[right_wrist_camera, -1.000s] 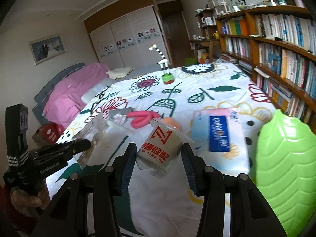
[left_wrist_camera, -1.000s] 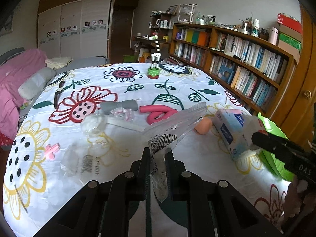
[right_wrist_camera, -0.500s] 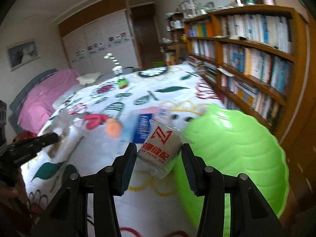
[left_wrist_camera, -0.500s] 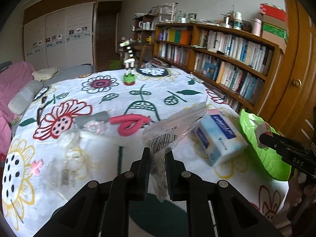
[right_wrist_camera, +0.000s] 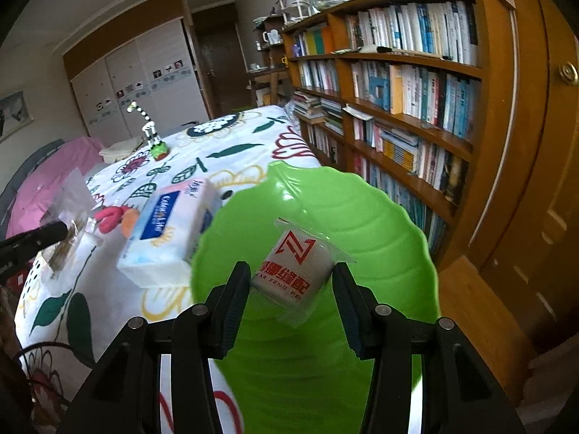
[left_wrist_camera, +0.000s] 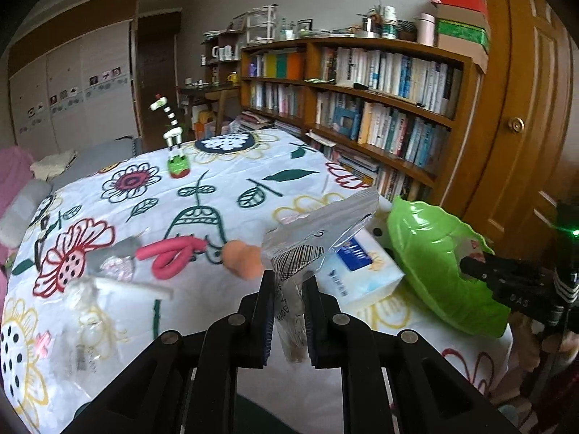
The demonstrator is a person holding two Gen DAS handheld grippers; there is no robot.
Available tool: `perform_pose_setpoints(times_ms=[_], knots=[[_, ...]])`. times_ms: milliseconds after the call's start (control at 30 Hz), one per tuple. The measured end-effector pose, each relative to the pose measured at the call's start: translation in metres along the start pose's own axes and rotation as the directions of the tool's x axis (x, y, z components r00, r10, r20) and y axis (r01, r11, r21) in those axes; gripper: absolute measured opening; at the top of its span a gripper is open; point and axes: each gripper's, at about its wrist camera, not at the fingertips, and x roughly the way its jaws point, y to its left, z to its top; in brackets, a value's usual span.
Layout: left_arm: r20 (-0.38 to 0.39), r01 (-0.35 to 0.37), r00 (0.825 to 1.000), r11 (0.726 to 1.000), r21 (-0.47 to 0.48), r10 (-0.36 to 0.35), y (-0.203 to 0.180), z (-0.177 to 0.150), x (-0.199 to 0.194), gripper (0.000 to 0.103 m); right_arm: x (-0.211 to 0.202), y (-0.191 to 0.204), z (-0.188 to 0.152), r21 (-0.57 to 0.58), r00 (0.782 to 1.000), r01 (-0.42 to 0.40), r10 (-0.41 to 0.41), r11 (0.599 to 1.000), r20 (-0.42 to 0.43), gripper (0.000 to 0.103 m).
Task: Organize soft objects
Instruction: 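Lower the white packet into the green leaf plate and open the right tool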
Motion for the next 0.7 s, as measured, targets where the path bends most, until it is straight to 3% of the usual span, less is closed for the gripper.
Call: perform_pose_setpoints(times_ms=[700], knots=[[-0.026, 0.163, 0.987, 0.979, 0.125, -0.161, -0.079, 0.024, 0.032, 0.015, -0.003, -0.033, -0.008, 0.063, 1.000, 0.030, -0.030, 0.998, -0.002, 0.050]])
